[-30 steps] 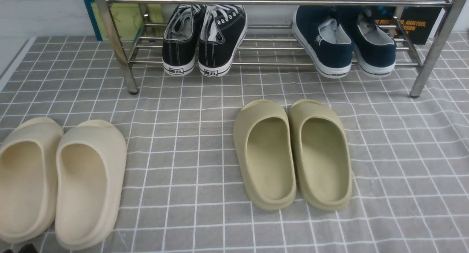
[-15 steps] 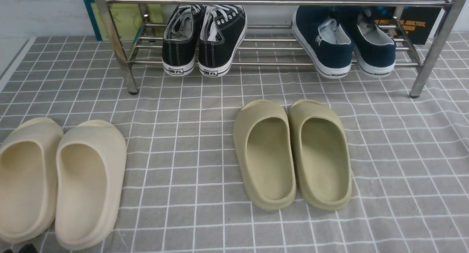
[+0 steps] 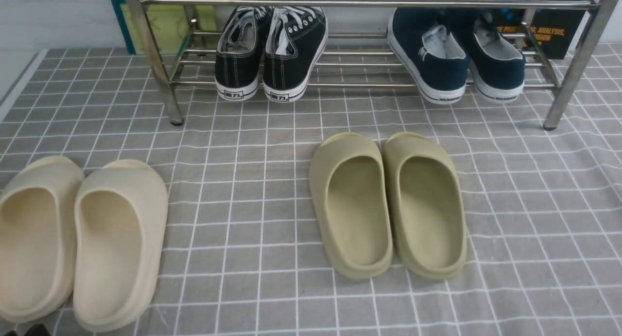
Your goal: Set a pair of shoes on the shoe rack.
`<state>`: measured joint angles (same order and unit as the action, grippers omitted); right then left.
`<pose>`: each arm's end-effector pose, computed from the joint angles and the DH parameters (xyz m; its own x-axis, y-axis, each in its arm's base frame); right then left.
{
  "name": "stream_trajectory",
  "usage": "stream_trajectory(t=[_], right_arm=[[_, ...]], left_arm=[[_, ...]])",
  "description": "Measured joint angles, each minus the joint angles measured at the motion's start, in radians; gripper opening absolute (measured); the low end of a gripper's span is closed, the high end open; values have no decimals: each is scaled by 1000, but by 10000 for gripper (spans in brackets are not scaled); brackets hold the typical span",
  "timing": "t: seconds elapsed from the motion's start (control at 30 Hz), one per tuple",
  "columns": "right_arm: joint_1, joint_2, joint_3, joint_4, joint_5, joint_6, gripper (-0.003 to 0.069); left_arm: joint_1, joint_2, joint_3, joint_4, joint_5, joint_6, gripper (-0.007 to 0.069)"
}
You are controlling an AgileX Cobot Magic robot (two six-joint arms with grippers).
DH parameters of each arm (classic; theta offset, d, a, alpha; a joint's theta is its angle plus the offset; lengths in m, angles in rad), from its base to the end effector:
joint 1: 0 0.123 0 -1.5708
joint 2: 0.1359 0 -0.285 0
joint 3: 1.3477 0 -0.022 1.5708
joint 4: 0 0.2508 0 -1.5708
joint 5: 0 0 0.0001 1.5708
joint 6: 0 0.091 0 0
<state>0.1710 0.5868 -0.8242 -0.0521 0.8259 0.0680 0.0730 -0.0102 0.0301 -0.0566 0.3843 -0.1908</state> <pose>0.0958 0.0130 0.3686 -0.4772 -0.0493 -0.8774 -0.1214 0.9925 0.0103 0.0524 0.0019 0.1691 -0.2885 -0.2626 -0.9208 -0.1260 0.9637 -0.2353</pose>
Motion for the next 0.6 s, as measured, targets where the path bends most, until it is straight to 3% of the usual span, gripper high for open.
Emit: stream_trajectory(t=[0.17,0.37,0.53,0.6], right_arm=[[0,-12,65,88,-102,1,4],[-3,-146,320,106,-434,2,4],[-80,-332,563,106,-642,2,4],[-160,-433,680,106,-686,2,4]], left_arm=[[0,0,0,0,0,0,238],[0,0,0,0,0,0,238],[0,0,0,0,0,0,238],[0,0,0,0,0,0,238]])
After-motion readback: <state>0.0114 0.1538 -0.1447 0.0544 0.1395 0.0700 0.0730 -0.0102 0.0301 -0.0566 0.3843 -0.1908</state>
